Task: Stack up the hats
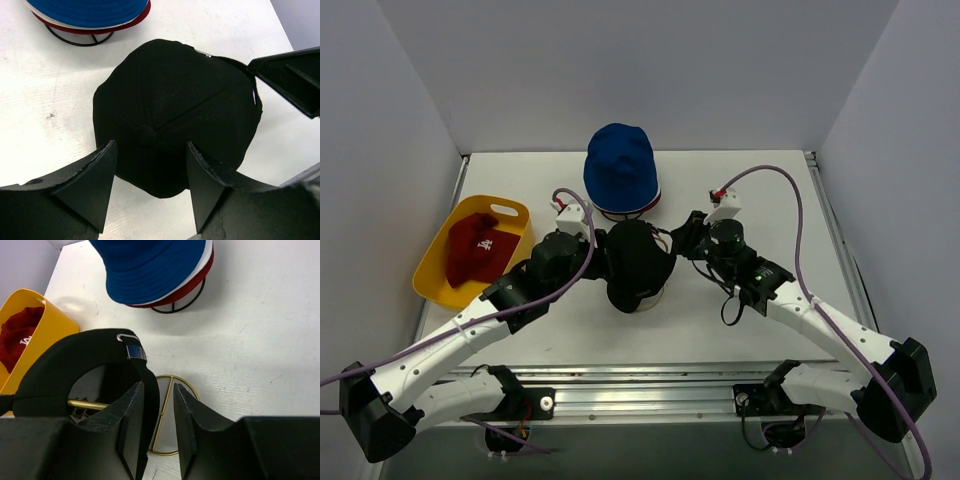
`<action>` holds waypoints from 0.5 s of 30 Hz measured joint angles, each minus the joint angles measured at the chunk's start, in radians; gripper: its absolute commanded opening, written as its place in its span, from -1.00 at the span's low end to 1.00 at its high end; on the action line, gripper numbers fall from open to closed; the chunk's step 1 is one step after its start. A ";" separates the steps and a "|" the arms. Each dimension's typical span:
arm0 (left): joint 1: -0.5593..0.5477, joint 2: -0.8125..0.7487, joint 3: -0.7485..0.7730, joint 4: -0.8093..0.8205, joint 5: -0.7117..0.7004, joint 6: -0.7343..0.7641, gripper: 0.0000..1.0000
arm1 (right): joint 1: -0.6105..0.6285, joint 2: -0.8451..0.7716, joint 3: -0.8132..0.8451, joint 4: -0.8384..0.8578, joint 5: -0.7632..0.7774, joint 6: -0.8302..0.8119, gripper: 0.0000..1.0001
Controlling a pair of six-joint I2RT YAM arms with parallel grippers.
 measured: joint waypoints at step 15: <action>0.000 0.039 0.084 0.006 -0.010 0.063 0.31 | 0.000 0.000 -0.121 0.096 -0.008 0.019 -0.50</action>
